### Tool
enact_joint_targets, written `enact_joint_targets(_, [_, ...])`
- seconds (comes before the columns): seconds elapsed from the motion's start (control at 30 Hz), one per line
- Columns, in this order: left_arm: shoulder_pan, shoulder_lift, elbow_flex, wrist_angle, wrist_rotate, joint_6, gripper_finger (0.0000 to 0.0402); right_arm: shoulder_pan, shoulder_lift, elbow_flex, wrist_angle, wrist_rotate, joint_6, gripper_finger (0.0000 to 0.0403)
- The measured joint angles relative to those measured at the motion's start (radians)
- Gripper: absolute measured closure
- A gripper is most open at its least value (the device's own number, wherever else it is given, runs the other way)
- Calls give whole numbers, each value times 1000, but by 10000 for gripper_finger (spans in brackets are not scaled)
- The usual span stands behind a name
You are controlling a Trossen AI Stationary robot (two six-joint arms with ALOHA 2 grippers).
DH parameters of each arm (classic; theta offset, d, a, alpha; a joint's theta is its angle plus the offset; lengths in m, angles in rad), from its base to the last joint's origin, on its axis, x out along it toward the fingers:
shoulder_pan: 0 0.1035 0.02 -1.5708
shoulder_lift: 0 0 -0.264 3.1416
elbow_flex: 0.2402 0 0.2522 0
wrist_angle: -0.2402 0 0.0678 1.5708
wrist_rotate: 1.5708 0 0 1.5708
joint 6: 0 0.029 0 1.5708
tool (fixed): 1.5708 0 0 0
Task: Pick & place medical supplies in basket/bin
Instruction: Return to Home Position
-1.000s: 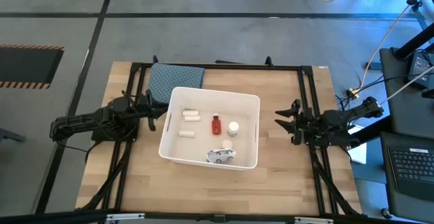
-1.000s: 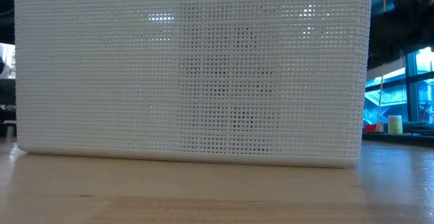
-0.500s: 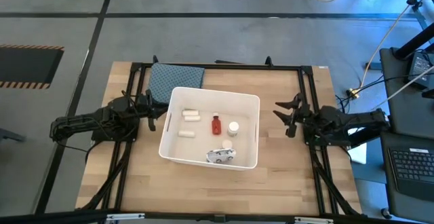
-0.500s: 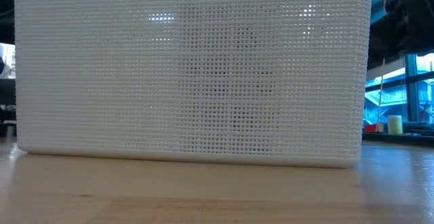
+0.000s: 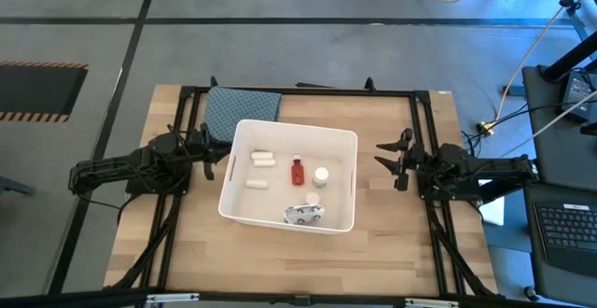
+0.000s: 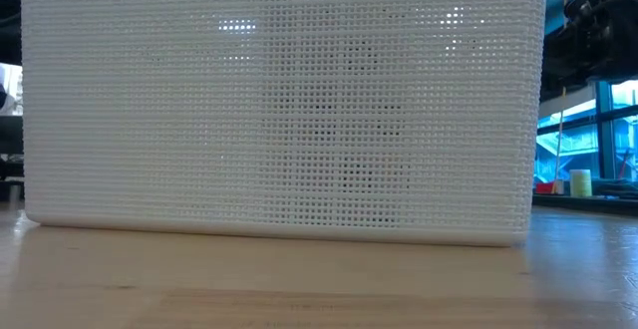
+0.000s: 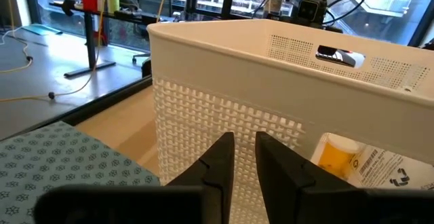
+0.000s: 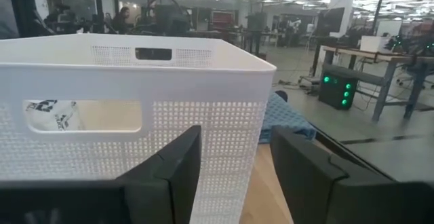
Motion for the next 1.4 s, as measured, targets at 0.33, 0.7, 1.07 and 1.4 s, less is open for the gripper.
enact_joint_targets(0.33, [0, 0, 0, 0, 0, 0, 342, 0, 0, 0, 0, 0, 0, 224])
enact_joint_targets(0.7, [0, 0, 0, 0, 0, 0, 344, 0, 0, 0, 0, 0, 0, 224])
enact_joint_targets(1.07, [0, 0, 0, 0, 0, 0, 345, 0, 0, 0, 0, 1, 0, 224])
enact_joint_targets(1.4, [0, 0, 0, 0, 0, 0, 342, 0, 0, 0, 0, 1, -1, 224])
